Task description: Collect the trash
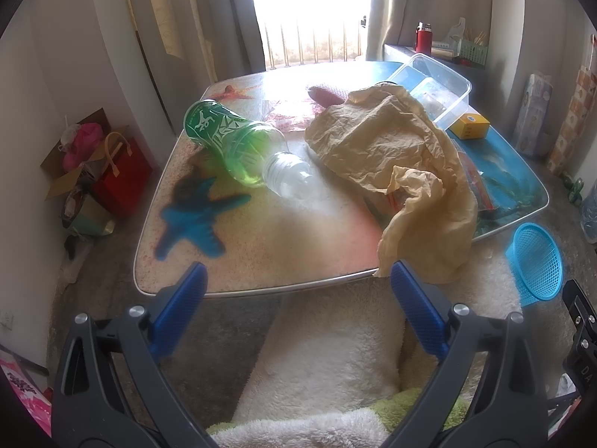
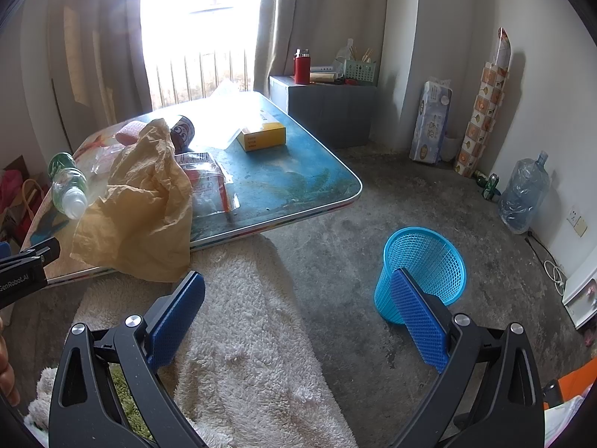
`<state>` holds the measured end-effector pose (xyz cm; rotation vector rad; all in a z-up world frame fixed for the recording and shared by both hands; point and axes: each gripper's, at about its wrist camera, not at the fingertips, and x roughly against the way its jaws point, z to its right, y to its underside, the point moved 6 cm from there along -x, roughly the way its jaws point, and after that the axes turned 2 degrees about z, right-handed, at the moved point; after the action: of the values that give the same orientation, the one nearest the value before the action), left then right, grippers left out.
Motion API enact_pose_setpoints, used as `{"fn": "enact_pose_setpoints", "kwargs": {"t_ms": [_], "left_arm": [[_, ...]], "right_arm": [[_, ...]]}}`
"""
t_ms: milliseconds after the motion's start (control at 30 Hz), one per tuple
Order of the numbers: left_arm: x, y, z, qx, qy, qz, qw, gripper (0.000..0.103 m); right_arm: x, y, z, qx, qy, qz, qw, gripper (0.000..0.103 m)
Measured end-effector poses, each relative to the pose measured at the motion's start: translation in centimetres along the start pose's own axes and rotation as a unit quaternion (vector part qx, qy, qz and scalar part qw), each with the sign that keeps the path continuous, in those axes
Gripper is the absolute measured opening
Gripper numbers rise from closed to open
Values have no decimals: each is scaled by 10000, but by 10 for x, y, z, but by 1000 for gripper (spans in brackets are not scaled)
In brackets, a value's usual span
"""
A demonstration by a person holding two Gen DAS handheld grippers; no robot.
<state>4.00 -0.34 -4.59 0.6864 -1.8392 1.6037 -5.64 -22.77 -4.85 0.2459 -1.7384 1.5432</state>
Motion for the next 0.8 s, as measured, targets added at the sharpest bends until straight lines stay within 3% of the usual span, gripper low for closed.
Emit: {"fn": "enact_pose_setpoints", "kwargs": {"t_ms": [800], "left_arm": [[0,1,0,-20,-19,-18,10000,95]], "right_arm": [[-2,1,0,-26,-8,-8,10000,97]]}}
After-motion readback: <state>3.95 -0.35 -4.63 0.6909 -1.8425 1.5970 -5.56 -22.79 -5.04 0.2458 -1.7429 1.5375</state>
